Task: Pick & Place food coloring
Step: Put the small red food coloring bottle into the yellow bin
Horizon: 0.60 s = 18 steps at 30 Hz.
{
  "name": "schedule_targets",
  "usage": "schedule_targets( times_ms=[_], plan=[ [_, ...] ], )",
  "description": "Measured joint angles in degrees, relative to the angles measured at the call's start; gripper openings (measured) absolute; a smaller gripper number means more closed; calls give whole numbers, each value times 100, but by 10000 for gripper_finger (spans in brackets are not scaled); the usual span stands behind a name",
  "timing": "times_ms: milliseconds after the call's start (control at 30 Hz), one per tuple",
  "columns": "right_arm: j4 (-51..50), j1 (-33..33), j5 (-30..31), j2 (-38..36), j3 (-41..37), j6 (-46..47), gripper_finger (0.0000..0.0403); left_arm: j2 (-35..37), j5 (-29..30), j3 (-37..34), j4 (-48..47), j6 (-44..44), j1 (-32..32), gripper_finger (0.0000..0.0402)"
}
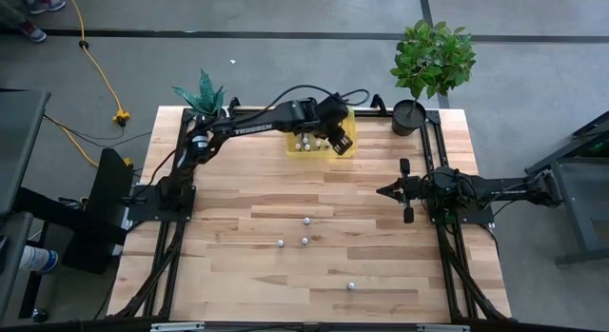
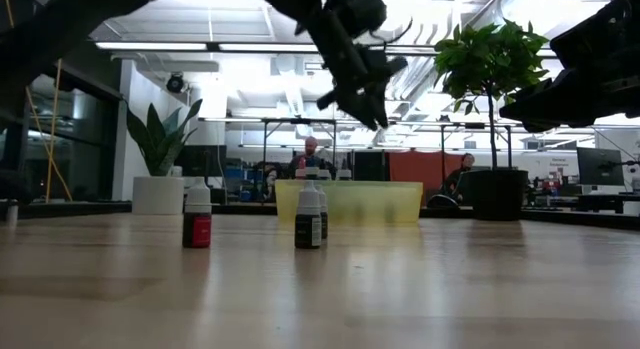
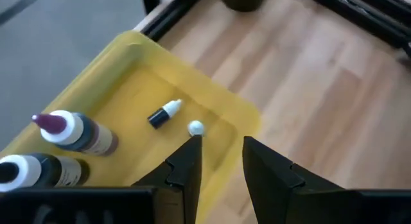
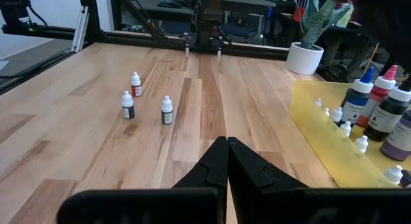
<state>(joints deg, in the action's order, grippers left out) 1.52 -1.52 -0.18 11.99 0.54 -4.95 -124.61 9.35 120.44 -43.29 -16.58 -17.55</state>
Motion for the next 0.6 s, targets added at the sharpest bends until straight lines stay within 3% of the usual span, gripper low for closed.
schedule_targets(
  times_ms=[267,433,600],
  plan=[
    [0,0,2,-2,0,0,0,370,-382,0,-419,759,358,169],
    [0,0,1,0,0,-1,0,645,-1107,-5,-960,1187,660,216],
    [0,-2,2,-2,0,-2,0,1109,-1325,-317,-1436,1535,1015,227]
  ],
)
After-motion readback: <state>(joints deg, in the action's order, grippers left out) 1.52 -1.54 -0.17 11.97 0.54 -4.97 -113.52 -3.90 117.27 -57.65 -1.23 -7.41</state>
